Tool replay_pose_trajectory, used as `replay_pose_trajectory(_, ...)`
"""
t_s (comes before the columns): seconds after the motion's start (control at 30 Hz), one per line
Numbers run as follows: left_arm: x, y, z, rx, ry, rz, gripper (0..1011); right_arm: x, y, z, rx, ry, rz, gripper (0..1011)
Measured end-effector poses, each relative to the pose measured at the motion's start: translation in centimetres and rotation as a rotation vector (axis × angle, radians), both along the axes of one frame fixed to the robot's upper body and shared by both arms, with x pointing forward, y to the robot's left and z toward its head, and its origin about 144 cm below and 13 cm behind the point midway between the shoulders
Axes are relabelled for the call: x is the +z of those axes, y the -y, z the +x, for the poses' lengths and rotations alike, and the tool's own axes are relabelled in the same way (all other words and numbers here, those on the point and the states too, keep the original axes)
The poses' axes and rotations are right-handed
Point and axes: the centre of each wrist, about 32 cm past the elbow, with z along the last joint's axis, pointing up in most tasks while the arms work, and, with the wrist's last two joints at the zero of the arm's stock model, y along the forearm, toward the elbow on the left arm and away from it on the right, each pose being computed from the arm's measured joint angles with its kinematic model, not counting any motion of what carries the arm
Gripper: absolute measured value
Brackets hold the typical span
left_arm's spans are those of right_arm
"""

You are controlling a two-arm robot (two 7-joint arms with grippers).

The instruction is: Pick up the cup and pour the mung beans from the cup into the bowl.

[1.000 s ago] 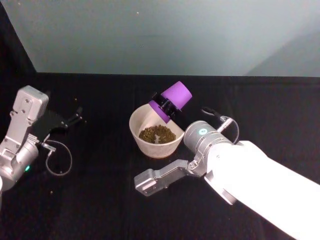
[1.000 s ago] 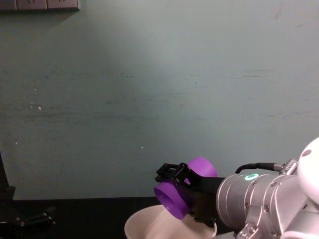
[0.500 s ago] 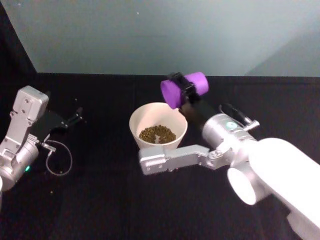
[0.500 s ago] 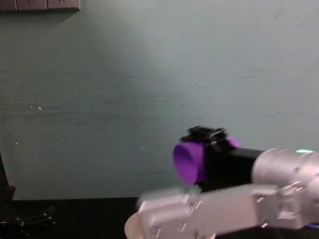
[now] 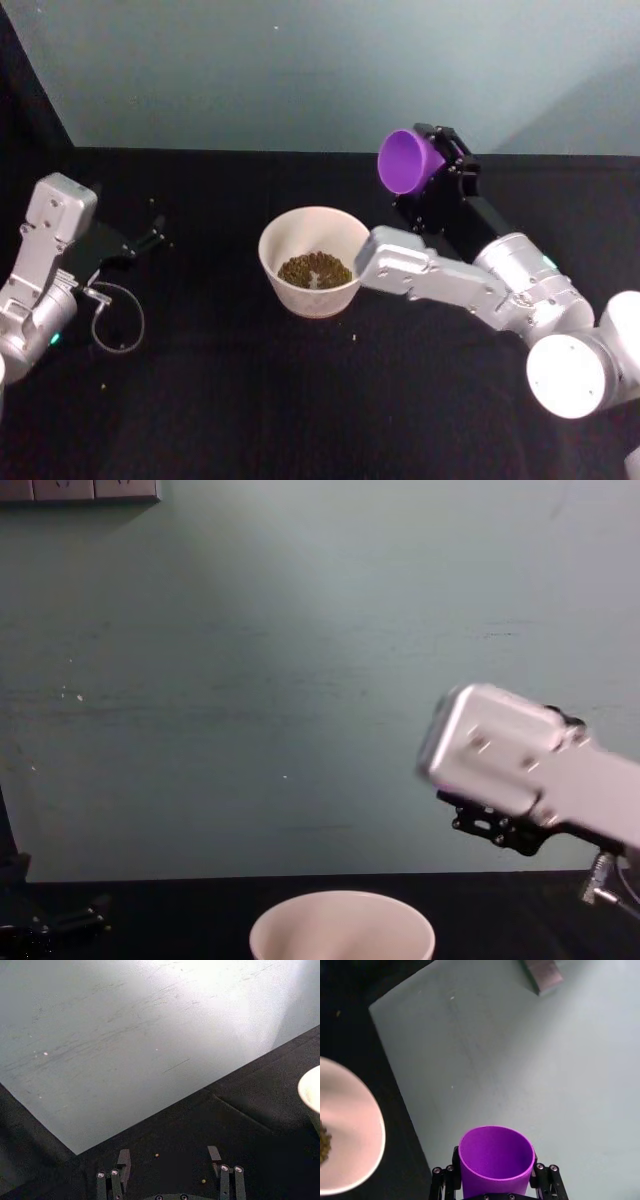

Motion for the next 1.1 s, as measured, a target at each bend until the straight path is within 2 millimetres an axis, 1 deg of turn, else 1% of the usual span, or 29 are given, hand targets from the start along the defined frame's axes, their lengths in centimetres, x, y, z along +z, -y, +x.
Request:
replay_pose_trajectory(0.1,0.0,0.0,0.0,0.0,0.0,0.0,1000,-0.6,0.9,0.2,0.017,-0.048,0.147,736)
replay_pose_trajectory(0.13,0.0,0.0,0.0,0.0,0.0,0.0,1000,-0.6,0.9,0.2,0.017,-0.048,0.147,736)
replay_pose_trajectory(0.23,0.0,0.0,0.0,0.0,0.0,0.0,1000,-1.2,1.6,0.3,0.041,-0.091,0.271,736)
replay_pose_trajectory(0.57,0.0,0.0,0.0,0.0,0.0,0.0,1000,-2.4,2.6,0.5,0.093,-0.135,0.456,736)
replay_pose_trajectory(0.77,0.0,0.0,0.0,0.0,0.0,0.0,1000,-2.6,2.7,0.6,0.106,-0.16,0.491,735)
replay_pose_trajectory(1.1,0.0,0.0,0.0,0.0,0.0,0.0,1000,-2.6,2.7,0.6,0.106,-0.156,0.487,736)
